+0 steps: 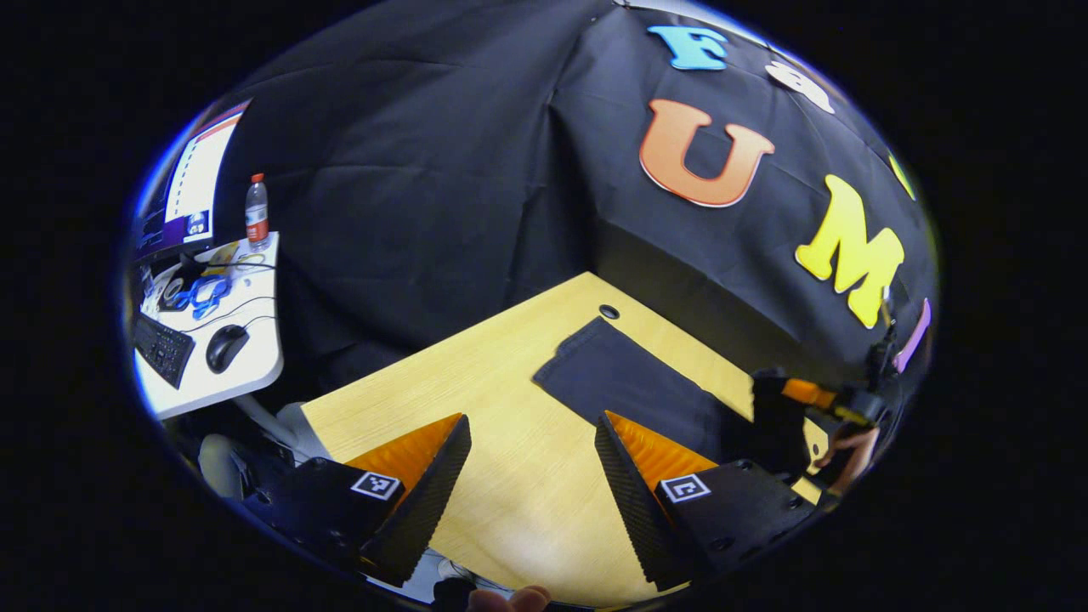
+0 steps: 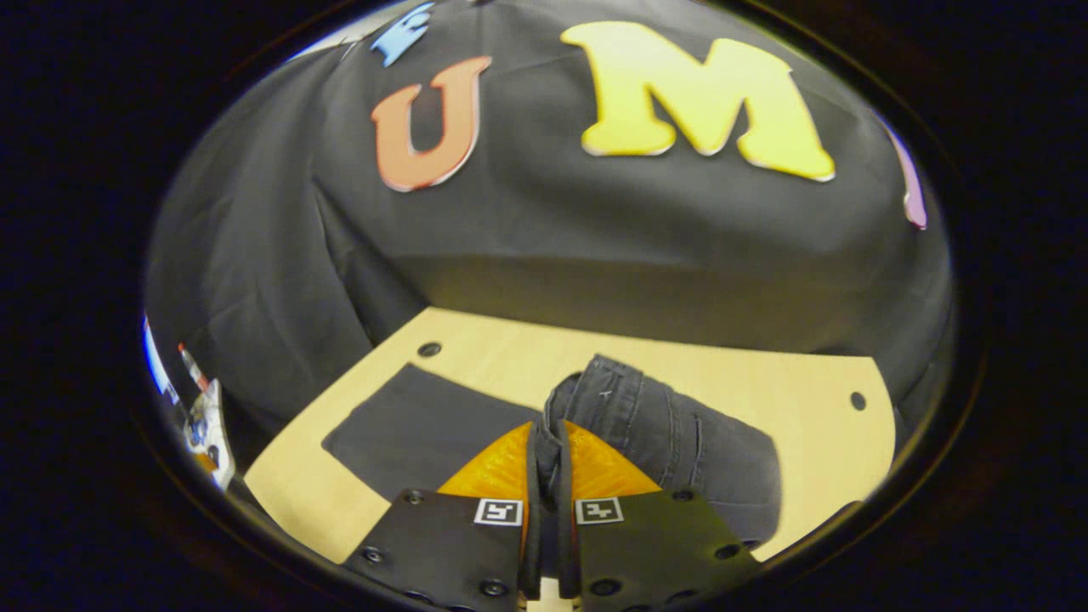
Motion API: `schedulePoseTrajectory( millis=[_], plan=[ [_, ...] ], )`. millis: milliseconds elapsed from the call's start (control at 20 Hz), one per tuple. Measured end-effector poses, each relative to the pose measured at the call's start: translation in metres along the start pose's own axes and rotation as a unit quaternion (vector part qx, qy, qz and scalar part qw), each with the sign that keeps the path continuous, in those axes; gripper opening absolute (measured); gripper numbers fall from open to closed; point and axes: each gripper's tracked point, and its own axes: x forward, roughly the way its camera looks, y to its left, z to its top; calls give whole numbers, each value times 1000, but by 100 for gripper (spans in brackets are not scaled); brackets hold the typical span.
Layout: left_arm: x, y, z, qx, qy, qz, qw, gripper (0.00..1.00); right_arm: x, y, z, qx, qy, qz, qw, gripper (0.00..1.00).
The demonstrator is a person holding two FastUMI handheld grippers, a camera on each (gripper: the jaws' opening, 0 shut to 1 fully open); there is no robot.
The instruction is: Grasp the waist and the cuffs of the jeans and fold them to make the two legs overlap; first hold the waist and fold one-third of the jeans toward the cuffs, then hold the cuffs and fold the remaining one-third in the same direction to finish folding.
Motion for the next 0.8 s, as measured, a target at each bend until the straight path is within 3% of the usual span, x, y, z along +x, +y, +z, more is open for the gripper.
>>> schedulePoseTrajectory(
  millis=[200,300,450,500,550,600,700,800],
  plan=[
    [-5,25,2,-14,5,14,1000,95,39,17,-61,-42,51,-6,998,8],
    [2,26,4,-18,10,7,1000,95,39,22,-72,-40,72,25,996,11],
    [23,13,10,-18,15,-19,1000,95,13,20,-66,-33,64,34,997,49],
    [33,7,15,-12,14,-32,999,95,-1,16,-56,-27,56,38,997,55],
    [43,1,20,-3,13,-48,999,95,-18,13,-51,-20,50,45,998,70],
    [56,-4,25,7,16,-64,998,95,-30,8,-46,-14,47,49,998,68],
    [89,-13,36,26,29,-93,995,95,-62,-2,-37,-7,43,58,997,76],
    [121,-30,48,38,48,-138,989,95,-94,-17,-31,-9,36,63,997,72]
  ],
)
